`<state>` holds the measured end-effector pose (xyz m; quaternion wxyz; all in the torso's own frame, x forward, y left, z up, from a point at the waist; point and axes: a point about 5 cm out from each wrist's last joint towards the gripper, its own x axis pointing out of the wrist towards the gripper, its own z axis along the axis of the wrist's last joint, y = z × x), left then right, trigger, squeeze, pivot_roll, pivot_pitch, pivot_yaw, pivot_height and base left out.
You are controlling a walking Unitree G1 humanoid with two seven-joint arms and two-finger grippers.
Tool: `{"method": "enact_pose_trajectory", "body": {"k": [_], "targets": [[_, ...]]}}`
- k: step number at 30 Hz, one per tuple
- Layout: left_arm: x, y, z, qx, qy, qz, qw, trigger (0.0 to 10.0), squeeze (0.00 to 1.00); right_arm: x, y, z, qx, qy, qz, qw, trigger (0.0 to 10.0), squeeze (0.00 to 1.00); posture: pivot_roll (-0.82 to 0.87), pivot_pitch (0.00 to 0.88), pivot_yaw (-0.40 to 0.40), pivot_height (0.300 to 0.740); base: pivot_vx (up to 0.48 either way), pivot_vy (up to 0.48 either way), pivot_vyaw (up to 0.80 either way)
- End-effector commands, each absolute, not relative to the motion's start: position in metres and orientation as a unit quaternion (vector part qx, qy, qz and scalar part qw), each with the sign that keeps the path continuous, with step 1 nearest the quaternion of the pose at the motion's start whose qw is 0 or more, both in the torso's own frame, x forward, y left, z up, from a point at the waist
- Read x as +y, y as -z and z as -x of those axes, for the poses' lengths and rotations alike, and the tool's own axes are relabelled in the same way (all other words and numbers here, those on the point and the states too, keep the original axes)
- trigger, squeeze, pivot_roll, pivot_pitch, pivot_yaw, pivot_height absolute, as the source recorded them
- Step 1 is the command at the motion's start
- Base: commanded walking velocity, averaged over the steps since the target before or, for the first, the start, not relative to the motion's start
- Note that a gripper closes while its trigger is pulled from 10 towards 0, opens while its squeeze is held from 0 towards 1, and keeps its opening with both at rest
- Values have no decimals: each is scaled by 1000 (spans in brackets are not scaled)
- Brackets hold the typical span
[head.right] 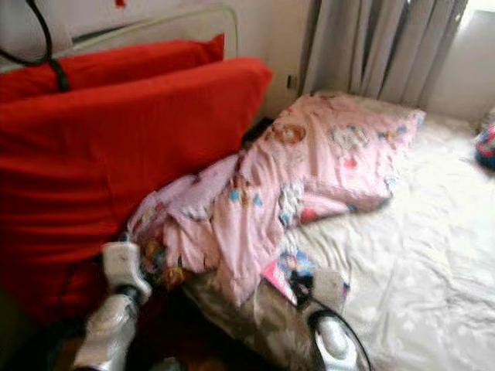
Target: Clean up the room
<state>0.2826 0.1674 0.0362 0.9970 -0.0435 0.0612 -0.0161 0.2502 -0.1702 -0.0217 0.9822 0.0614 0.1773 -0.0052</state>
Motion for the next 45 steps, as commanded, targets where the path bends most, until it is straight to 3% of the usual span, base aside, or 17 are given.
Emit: {"method": "enact_pose_trajectory", "body": {"k": [1, 18, 24, 32, 45], "targets": [[178, -37, -283, 64, 6, 32, 997, 10000, 0, -159, 18, -256, 172, -8, -69, 983, 10000, 0, -7, 0, -53, 648, 292, 0, 0], [178, -37, -285, 66, 9, 32, 997, 10000, 0, -161, 27, -253, 208, -12, -64, 976, 10000, 0, -6, 0, -53, 648, 17, 0, 0], [177, -38, -284, 65, 11, 32, 997, 10000, 0, -160, 28, -251, 207, -10, -64, 976, 10000, 0, -3, 7, -46, 619, 0, 0, 0], [180, -39, -285, 65, 15, 26, 997, 10000, 0, -160, 31, -250, 218, -3, -67, 974, 10000, 0, 6, 14, -35, 619, 0, 0, 0], [182, -43, -286, 62, 30, 8, 998, 10000, 0, -163, 33, -255, 243, 47, -107, 963, 10000, 0, 32, 45, -2, 619, 0, 0, 0]]}}
